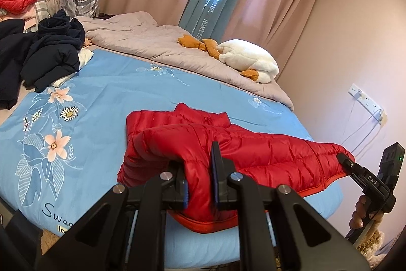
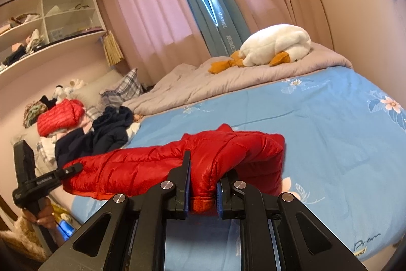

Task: Fold large clothes
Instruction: 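Lift the hem with both tools above the jacket, then hold the lifted hem with both tools and carry it toward the collar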

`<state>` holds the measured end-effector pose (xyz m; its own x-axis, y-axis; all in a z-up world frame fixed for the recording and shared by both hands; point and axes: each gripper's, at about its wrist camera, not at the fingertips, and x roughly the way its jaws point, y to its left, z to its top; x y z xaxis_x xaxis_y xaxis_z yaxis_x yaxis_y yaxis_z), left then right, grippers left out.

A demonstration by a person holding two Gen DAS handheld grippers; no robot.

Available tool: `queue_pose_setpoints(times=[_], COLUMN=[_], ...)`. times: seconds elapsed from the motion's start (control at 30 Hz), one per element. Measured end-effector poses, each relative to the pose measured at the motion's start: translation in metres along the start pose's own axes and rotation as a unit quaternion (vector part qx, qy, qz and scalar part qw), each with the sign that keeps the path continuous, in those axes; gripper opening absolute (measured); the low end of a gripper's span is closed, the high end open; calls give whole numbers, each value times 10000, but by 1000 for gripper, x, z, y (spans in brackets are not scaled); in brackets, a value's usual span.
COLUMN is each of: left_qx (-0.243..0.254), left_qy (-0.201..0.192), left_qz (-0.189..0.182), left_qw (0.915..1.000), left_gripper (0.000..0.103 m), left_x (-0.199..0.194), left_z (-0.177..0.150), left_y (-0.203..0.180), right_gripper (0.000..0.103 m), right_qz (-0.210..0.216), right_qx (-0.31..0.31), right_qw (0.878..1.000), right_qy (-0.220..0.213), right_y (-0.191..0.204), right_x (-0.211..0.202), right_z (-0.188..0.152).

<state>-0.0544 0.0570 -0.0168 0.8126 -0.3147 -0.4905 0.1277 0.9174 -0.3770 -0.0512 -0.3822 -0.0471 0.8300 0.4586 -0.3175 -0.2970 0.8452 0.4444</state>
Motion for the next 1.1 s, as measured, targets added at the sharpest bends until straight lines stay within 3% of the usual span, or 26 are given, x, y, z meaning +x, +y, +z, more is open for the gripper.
queue_pose_setpoints(times=[0.27,1.1], left_qx=[-70,-35], left_qy=[91,159], left_qz=[57,-58], left_qw=[9999,9998], left_gripper=[13,13], left_x=[13,34], left_z=[6,29], left_y=[0,6], right_gripper=[16,16], right_qz=[-119,-523], right_qx=[147,294], right_qw=[9996,9978], right_qy=[214,291], right_y=[-2,1], right_x=[12,37], right_z=[11,30])
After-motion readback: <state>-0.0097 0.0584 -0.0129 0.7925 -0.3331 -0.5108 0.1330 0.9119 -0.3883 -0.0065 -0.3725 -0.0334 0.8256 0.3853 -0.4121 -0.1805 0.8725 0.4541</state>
